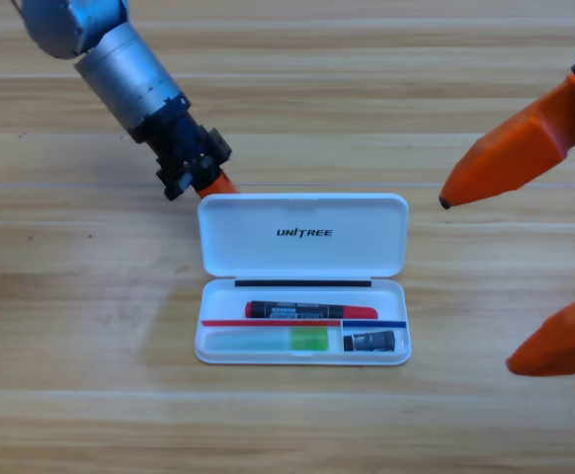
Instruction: Clean up eraser and pencils
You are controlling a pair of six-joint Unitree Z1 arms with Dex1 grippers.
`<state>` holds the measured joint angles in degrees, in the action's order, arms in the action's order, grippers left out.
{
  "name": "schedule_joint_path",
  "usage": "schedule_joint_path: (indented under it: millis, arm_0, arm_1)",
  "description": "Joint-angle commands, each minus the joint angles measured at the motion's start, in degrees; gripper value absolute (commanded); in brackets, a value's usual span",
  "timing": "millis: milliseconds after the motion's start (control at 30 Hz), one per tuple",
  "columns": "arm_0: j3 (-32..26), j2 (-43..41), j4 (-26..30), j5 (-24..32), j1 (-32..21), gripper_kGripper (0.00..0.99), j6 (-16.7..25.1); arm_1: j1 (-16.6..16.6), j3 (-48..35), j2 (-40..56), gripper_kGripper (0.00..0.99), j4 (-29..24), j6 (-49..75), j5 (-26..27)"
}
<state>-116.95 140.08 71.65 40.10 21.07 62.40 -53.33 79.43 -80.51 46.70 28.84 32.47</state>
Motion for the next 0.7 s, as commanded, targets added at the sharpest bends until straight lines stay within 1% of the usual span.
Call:
schedule_joint_path:
  millis: [33, 167, 467, 700]
  arm_0:
    - [2.6, 1.25, 1.48, 2.09, 3.19, 0.0, 1.5]
    - [4.54, -0.07, 1.48, 2.09, 4.25, 0.0, 1.67]
    - [8.23, -2.18, 0.6, 1.39, 6.71, 0.0, 1.58]
    - [11.13, -3.15, -1.6, 0.86, 8.38, 0.0, 0.79]
  arm_1:
    - [1.74, -2.17, 1.23, 0.946, -1.0, -0.62, 0.58]
    - [1.74, -2.7, 1.23, 0.946, -1.44, -0.62, 1.37]
    - [1.74, -3.23, 0.97, 0.946, -1.61, -0.62, 1.37]
    - [1.74, -3.23, 0.97, 0.946, -1.61, -0.62, 1.37]
